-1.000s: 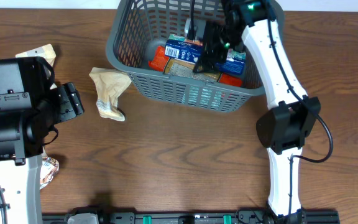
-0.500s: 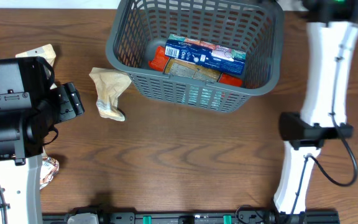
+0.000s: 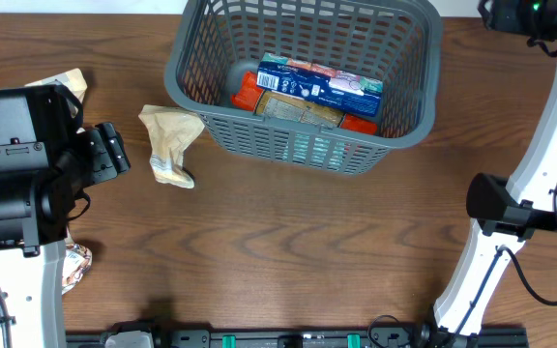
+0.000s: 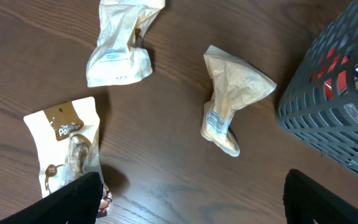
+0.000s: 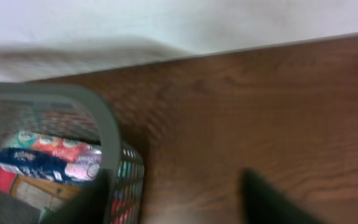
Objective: Pack container
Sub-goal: 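Open the right gripper and withdraw it to the right edge, then reach the left gripper to the beige pouch beside the basket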
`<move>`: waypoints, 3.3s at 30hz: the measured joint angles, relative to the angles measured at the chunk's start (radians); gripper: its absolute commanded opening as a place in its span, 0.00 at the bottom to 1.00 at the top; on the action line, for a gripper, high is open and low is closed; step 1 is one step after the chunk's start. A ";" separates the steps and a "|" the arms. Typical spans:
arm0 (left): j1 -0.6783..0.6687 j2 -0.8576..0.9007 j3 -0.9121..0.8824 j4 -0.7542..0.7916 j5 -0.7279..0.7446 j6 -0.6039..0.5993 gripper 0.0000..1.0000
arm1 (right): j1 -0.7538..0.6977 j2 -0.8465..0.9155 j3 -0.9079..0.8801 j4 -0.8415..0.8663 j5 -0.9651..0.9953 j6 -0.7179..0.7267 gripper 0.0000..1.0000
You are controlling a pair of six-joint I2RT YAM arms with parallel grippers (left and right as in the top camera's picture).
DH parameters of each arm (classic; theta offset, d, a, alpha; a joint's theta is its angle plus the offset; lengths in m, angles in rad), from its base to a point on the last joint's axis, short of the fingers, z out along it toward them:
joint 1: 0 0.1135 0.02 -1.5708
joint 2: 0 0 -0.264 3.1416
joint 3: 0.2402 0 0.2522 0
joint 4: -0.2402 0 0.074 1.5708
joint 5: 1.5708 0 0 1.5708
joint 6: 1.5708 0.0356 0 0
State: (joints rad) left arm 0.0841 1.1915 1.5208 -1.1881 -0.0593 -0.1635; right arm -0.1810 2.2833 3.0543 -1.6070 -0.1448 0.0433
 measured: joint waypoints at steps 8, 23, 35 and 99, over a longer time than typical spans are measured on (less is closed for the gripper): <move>0.000 0.000 0.000 0.000 0.000 0.000 0.82 | 0.000 0.000 -0.145 0.018 0.005 0.016 0.04; 0.000 0.000 0.000 0.002 0.000 0.000 0.82 | 0.027 0.000 -0.458 0.167 0.003 0.016 0.03; 0.000 0.000 0.000 0.002 0.000 0.000 0.82 | 0.060 0.000 -0.523 0.303 -0.050 0.008 0.04; 0.000 0.162 0.013 0.032 -0.047 0.035 0.88 | -0.033 0.000 -0.526 0.414 0.086 0.055 0.99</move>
State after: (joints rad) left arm 0.0845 1.3537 1.5341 -1.1564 -0.1059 -0.1287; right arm -0.2138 2.2837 2.5286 -1.1927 -0.0589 0.0982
